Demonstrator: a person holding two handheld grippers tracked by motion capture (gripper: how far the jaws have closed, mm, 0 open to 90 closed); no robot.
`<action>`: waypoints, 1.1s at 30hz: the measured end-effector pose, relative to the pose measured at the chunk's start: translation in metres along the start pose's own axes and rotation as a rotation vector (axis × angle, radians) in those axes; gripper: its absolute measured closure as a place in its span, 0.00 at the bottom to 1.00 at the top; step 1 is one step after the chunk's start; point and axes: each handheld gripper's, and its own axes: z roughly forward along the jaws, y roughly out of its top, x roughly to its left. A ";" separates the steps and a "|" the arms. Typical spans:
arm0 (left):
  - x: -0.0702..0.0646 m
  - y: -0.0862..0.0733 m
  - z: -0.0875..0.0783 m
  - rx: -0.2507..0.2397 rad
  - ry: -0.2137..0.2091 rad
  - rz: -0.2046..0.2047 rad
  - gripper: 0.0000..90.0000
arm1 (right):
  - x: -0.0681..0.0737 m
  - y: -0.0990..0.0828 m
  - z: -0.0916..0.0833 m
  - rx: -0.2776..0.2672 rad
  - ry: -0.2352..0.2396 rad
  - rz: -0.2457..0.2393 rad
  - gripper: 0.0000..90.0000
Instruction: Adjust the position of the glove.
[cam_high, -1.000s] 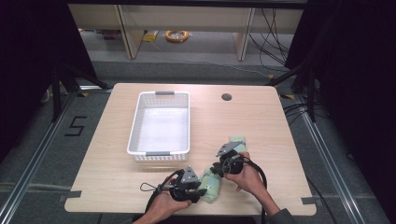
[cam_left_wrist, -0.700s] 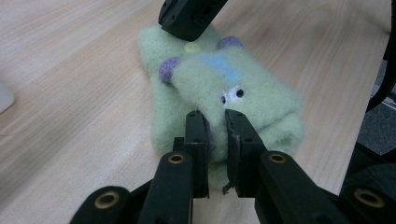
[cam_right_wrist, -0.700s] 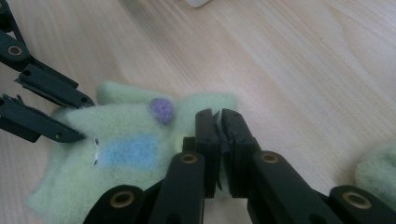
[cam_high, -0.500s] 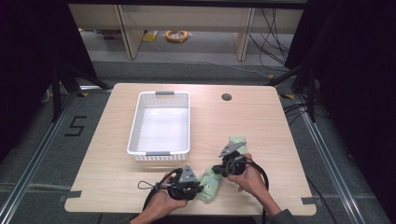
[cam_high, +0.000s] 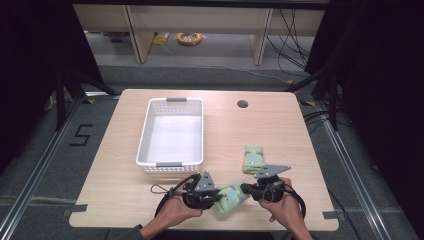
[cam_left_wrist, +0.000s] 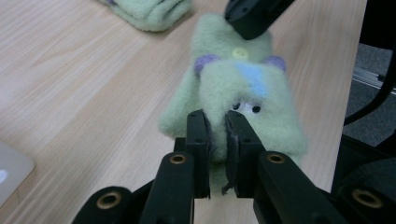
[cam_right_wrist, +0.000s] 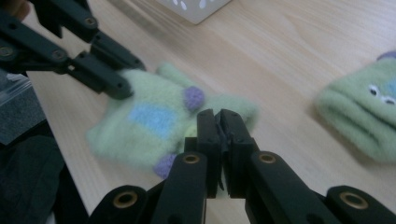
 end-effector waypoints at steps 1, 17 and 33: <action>0.000 0.001 0.003 0.002 -0.004 0.004 0.89 | 0.000 -0.003 -0.002 -0.002 -0.005 -0.008 0.98; 0.003 0.004 0.026 0.038 -0.030 0.013 0.86 | 0.003 -0.028 -0.002 0.049 -0.024 0.022 0.98; 0.011 0.000 -0.001 -0.019 0.003 -0.114 0.51 | 0.002 -0.031 0.003 0.061 -0.018 0.021 0.81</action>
